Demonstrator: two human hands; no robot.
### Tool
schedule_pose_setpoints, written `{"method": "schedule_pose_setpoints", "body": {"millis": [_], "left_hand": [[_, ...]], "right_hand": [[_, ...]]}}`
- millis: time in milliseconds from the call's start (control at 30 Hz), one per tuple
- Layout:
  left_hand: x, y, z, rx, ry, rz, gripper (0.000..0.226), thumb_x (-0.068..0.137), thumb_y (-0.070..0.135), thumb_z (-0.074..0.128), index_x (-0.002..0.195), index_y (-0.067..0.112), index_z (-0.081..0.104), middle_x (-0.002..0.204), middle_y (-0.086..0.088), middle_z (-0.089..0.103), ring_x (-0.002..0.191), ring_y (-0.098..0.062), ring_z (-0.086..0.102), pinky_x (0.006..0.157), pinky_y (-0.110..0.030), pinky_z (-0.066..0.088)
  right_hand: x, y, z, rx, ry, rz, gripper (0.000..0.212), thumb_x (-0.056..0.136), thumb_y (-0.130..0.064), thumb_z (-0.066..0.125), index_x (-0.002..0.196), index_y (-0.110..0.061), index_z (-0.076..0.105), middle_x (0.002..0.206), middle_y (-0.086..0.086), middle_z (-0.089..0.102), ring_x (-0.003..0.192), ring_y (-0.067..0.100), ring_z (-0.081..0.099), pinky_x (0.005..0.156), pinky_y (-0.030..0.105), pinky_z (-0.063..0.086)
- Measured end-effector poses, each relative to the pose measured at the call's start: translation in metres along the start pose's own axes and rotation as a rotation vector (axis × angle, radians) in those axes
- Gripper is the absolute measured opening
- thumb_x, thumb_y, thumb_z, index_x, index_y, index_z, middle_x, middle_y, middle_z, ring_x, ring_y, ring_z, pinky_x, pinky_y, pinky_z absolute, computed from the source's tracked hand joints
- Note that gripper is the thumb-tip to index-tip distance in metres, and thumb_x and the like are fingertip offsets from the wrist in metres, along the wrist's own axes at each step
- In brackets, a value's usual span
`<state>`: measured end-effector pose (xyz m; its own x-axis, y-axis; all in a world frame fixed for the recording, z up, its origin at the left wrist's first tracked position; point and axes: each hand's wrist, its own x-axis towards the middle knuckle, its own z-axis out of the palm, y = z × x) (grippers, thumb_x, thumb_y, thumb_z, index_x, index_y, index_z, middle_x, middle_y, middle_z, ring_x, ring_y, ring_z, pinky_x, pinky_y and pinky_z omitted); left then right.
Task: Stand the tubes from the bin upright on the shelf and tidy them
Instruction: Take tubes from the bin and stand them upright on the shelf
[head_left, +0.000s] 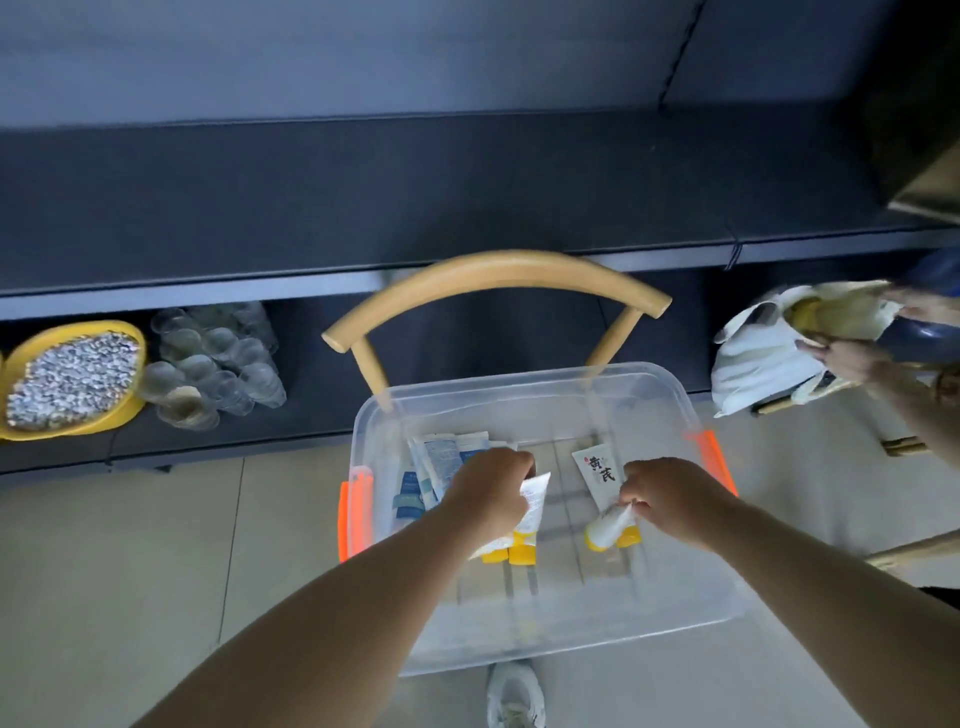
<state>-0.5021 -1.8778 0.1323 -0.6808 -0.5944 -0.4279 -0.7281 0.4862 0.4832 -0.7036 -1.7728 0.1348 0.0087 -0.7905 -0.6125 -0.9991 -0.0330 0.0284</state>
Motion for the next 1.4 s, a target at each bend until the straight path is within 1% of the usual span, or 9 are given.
{"method": "schedule_pose_setpoints", "body": {"millis": [133, 233, 400, 500, 633, 767, 900, 1033, 1400], "left_hand": [[-0.034, 0.002, -0.048, 0.01, 0.047, 0.01, 0.019, 0.08, 0.007, 0.054, 0.095, 0.016, 0.062, 0.101, -0.001, 0.065, 0.097, -0.02, 0.059, 0.08, -0.029, 0.047], [-0.059, 0.003, -0.088, 0.005, 0.064, -0.014, 0.018, 0.08, 0.009, 0.056, 0.094, 0.017, 0.062, 0.102, 0.002, 0.065, 0.098, -0.017, 0.059, 0.08, -0.028, 0.047], [-0.1, 0.019, -0.155, 0.019, 0.089, -0.012, 0.016, 0.076, 0.01, 0.055, 0.09, 0.014, 0.062, 0.091, -0.002, 0.065, 0.085, -0.019, 0.062, 0.073, -0.032, 0.052], [-0.119, 0.029, -0.19, 0.026, 0.106, 0.029, 0.012, 0.077, 0.005, 0.057, 0.074, 0.015, 0.053, 0.076, 0.002, 0.055, 0.073, -0.016, 0.055, 0.059, -0.028, 0.04], [-0.142, 0.038, -0.236, 0.04, 0.126, 0.039, 0.02, 0.08, 0.01, 0.059, 0.075, 0.026, 0.048, 0.071, 0.009, 0.047, 0.075, -0.013, 0.053, 0.062, -0.027, 0.043], [-0.169, 0.043, -0.284, 0.067, 0.201, 0.055, 0.024, 0.08, 0.01, 0.061, 0.104, 0.011, 0.062, 0.094, -0.004, 0.062, 0.079, -0.018, 0.059, 0.057, -0.024, 0.044], [-0.188, 0.036, -0.329, 0.073, 0.252, 0.058, 0.017, 0.078, 0.011, 0.063, 0.068, 0.018, 0.052, 0.085, 0.001, 0.059, 0.079, -0.016, 0.059, 0.057, -0.022, 0.039], [-0.196, 0.025, -0.37, 0.057, 0.321, 0.053, 0.025, 0.08, 0.014, 0.068, 0.104, 0.009, 0.063, 0.107, -0.004, 0.065, 0.096, -0.019, 0.062, 0.068, -0.019, 0.039], [-0.198, 0.014, -0.466, 0.107, 0.355, 0.051, 0.03, 0.08, 0.017, 0.07, 0.108, 0.012, 0.063, 0.105, -0.001, 0.061, 0.09, -0.015, 0.058, 0.066, -0.02, 0.041]], "right_hand": [[-0.033, -0.006, -0.039, 0.067, 0.21, 0.043, 0.01, 0.066, -0.026, 0.08, 0.073, -0.024, 0.073, 0.085, -0.004, 0.059, 0.079, 0.013, 0.062, 0.063, 0.021, 0.046], [-0.057, -0.012, -0.07, 0.181, 0.215, 0.05, 0.007, 0.093, -0.016, 0.051, 0.095, -0.019, 0.057, 0.104, -0.005, 0.054, 0.097, 0.011, 0.06, 0.072, 0.013, 0.033], [-0.092, -0.02, -0.124, 0.27, 0.271, 0.144, 0.013, 0.095, -0.019, 0.041, 0.088, -0.028, 0.036, 0.088, -0.01, 0.05, 0.088, 0.007, 0.061, 0.073, 0.019, 0.041], [-0.112, -0.025, -0.161, 0.228, 0.332, 0.195, 0.012, 0.094, -0.02, 0.043, 0.086, -0.027, 0.04, 0.083, -0.015, 0.04, 0.092, 0.01, 0.057, 0.078, 0.024, 0.043], [-0.13, -0.033, -0.211, 0.219, 0.387, 0.176, 0.029, 0.093, -0.018, 0.044, 0.069, -0.034, 0.043, 0.081, -0.019, 0.043, 0.079, -0.005, 0.049, 0.07, 0.01, 0.036], [-0.148, -0.05, -0.267, 0.163, 0.426, 0.186, 0.021, 0.094, -0.021, 0.047, 0.11, -0.02, 0.06, 0.107, -0.005, 0.056, 0.105, 0.013, 0.057, 0.085, 0.023, 0.042], [-0.161, -0.063, -0.311, 0.146, 0.447, 0.152, 0.016, 0.094, -0.019, 0.046, 0.104, -0.022, 0.058, 0.097, -0.013, 0.041, 0.108, 0.014, 0.051, 0.085, 0.023, 0.036], [-0.169, -0.069, -0.349, 0.129, 0.441, 0.143, 0.011, 0.086, -0.018, 0.046, 0.086, -0.014, 0.056, 0.087, -0.013, 0.044, 0.096, 0.017, 0.055, 0.084, 0.029, 0.043], [-0.168, -0.082, -0.471, 0.096, 0.505, 0.046, 0.013, 0.089, -0.02, 0.055, 0.091, -0.009, 0.063, 0.094, -0.002, 0.057, 0.092, 0.017, 0.057, 0.079, 0.03, 0.046]]}}
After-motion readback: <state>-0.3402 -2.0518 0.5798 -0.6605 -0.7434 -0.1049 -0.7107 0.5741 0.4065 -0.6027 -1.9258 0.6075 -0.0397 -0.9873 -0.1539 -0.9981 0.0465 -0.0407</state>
